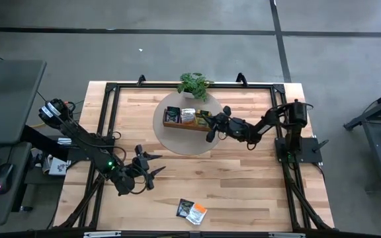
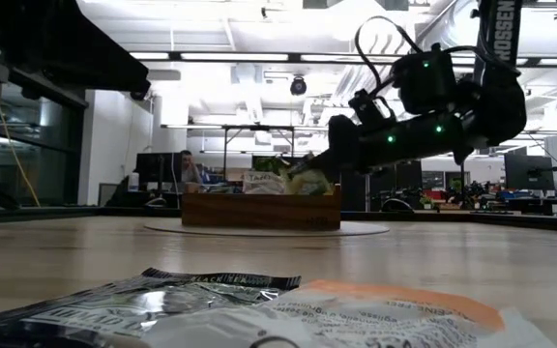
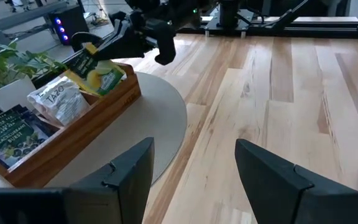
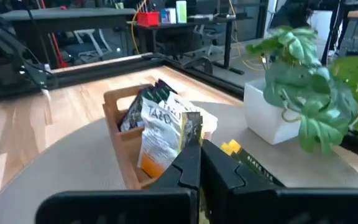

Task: Pick & Place Tea
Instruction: Put the yellow tea bag into the right section of the wooden organizer

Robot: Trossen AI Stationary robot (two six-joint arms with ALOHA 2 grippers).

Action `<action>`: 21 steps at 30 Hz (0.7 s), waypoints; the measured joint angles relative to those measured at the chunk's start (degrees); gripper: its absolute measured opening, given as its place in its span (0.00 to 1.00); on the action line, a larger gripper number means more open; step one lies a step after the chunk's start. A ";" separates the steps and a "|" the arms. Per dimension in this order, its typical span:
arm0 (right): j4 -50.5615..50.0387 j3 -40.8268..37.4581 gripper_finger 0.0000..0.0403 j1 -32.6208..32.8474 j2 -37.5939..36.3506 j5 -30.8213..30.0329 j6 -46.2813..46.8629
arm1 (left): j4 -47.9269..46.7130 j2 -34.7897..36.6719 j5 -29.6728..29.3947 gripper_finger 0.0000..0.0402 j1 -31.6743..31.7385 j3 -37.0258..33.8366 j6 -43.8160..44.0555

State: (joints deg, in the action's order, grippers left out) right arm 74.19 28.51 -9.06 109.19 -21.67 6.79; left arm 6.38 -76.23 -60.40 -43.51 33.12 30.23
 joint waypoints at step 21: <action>-6.01 -0.07 0.20 0.04 0.04 -4.79 1.00 | -0.05 0.00 1.11 0.55 0.00 0.00 -0.01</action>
State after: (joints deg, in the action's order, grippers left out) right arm 68.18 28.45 -9.02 109.23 -26.46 7.79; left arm 6.33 -76.23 -59.29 -43.51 33.12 30.22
